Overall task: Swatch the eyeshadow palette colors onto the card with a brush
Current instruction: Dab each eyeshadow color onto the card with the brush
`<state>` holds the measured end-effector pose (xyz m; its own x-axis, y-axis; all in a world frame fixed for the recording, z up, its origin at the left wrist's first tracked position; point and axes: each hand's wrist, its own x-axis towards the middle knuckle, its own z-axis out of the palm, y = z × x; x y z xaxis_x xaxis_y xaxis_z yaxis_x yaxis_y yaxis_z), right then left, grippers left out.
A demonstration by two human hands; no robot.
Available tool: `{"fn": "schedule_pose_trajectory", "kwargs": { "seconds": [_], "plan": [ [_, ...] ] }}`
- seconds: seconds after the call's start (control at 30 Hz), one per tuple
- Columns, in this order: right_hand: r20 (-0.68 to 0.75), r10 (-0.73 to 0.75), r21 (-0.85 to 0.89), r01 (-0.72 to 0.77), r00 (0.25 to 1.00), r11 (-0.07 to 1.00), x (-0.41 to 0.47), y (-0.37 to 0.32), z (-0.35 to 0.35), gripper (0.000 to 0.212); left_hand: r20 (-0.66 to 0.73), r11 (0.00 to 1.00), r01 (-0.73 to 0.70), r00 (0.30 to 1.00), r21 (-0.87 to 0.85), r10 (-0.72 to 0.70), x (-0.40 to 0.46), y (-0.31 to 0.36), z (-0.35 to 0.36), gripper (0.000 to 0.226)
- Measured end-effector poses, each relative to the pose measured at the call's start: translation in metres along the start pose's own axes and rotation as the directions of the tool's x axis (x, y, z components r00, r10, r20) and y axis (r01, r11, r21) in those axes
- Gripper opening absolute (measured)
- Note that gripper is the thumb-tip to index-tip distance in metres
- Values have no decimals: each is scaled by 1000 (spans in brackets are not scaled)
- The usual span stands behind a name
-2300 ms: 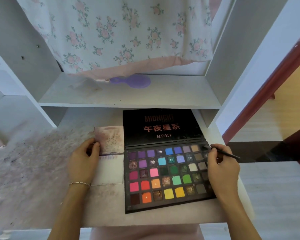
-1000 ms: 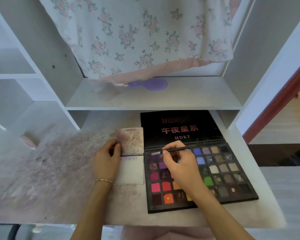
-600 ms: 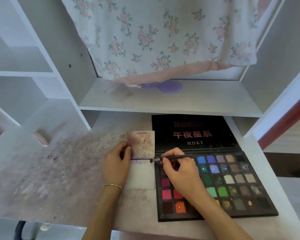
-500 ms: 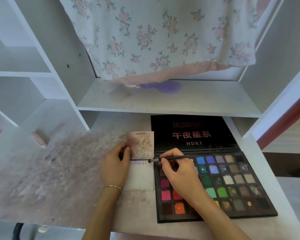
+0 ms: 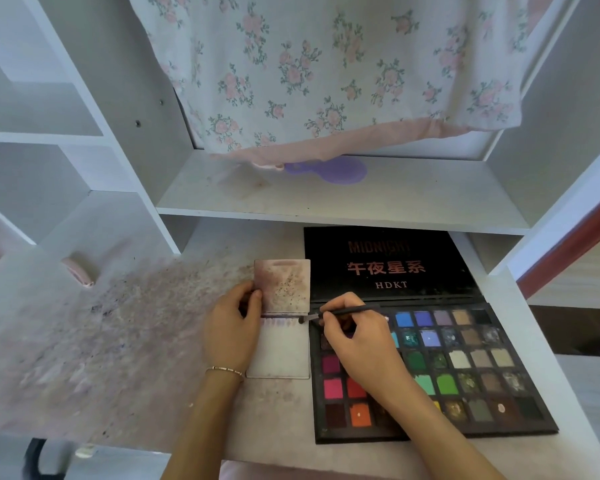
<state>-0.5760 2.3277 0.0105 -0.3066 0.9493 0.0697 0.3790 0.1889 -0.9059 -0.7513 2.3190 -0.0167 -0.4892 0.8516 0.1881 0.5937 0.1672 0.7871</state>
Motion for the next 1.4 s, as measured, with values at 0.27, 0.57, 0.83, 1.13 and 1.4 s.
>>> {"fn": "schedule_pose_trajectory", "kwargs": {
  "seconds": [0.27, 0.57, 0.83, 1.13, 1.4],
  "plan": [
    [3, -11, -33, 11, 1000, 999, 1, 0, 1, 14, -2, 1000, 4, 1000, 2, -4, 0, 1, 0, 19],
    [-2, -19, -62, 18, 1000, 998, 3, 1, 1, 10, 7, 1000, 3, 1000, 7, -3, 0, 1, 0, 19],
    [-57, -40, 18, 41, 998, 999, -3, -2, -5, 18, 13, 1000, -1, 1000, 16, 0, 1, 1, 0, 19],
    [-242, -165, 49, 182, 956, 982, -48, 5, -27, 31, 27, 1000, -15, 1000, -2, 15, 0, 1, -2, 18],
    [-265, -269, -119, 245, 926, 962, -58, 18, -26, 24, 18, 999, -10, 1000, -32, 10, -2, 2, -2, 20]
  ]
}}
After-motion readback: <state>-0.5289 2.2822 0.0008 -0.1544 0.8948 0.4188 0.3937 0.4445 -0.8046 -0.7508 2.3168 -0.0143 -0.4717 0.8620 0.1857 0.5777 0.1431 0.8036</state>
